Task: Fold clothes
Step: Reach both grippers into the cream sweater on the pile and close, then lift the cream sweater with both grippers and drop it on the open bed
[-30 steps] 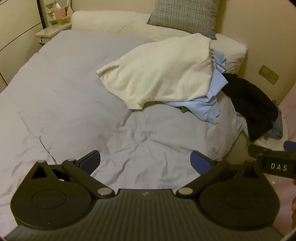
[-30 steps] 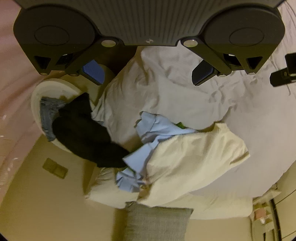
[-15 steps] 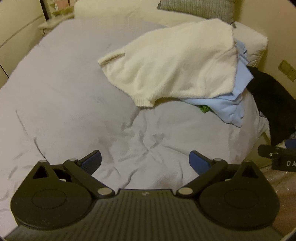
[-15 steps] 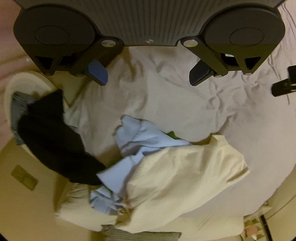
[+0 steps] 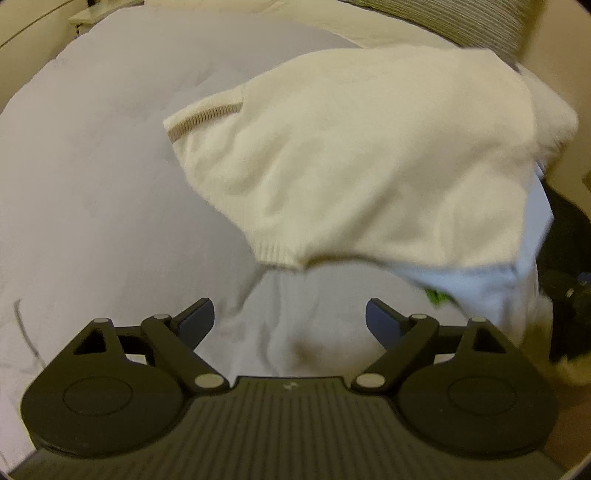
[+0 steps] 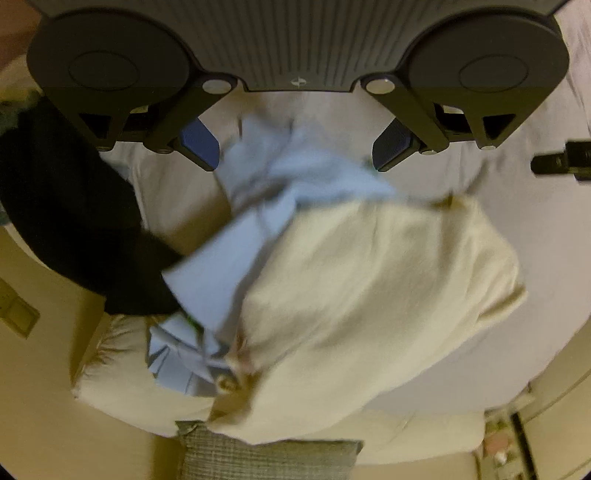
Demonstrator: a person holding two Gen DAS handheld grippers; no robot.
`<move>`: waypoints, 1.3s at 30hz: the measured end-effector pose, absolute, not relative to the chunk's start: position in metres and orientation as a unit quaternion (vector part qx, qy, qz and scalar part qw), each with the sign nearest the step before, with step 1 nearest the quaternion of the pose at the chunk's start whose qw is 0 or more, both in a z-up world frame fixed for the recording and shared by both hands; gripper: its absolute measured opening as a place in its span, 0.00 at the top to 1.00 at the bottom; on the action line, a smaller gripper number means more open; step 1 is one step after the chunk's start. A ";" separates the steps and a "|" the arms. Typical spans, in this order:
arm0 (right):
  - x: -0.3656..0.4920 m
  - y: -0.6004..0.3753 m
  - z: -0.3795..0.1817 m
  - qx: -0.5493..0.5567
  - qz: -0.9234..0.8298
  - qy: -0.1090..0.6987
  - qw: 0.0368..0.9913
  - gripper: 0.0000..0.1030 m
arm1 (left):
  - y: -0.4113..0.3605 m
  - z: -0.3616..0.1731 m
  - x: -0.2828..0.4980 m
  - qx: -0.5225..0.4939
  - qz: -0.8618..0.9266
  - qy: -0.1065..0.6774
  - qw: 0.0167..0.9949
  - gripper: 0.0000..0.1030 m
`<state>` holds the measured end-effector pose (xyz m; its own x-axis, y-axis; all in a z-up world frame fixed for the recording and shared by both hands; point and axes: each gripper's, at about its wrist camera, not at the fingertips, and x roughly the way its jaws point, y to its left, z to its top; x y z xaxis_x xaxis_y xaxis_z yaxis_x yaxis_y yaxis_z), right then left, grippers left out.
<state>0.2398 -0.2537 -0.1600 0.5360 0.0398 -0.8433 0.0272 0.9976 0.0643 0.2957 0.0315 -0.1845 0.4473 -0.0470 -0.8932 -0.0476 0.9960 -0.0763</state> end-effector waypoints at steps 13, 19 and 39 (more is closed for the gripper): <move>0.367 -0.290 -0.180 0.109 -0.017 0.429 0.896 0.12 | 0.097 -0.242 0.416 -0.100 0.058 0.509 0.853 0.14; 0.383 -0.298 -0.203 0.148 -0.011 0.435 0.888 0.11 | 0.132 -0.279 0.451 -0.175 0.072 0.493 0.849 0.04; 0.370 -0.275 -0.170 0.108 0.028 0.383 0.917 0.83 | 0.106 -0.215 0.435 -0.174 -0.018 0.418 0.892 0.82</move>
<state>0.3701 -0.2749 -0.1698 0.7048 0.1332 -0.6968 0.0323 0.9752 0.2190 0.4348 0.1063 -0.2149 0.6503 -0.1763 -0.7389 -0.1138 0.9391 -0.3242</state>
